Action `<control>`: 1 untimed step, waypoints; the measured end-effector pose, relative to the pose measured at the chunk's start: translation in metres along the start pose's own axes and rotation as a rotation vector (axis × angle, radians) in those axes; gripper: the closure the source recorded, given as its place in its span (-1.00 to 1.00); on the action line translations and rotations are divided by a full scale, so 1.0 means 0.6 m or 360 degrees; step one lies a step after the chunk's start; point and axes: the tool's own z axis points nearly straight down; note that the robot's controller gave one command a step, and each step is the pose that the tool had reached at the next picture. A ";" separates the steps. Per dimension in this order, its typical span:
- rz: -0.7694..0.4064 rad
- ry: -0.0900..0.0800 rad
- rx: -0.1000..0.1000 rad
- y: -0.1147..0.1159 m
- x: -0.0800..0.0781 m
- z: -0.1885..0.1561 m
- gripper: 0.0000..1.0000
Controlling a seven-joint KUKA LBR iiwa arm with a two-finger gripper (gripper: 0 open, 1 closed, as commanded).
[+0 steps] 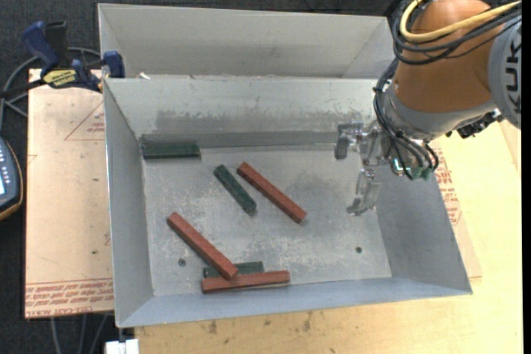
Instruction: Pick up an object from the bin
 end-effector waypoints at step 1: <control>-0.0183 -0.0003 -0.0001 0.067 -0.055 0.267 -1.00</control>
Offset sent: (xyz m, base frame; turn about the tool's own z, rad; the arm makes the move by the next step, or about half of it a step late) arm 0.0330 0.0383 -0.1552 -0.1151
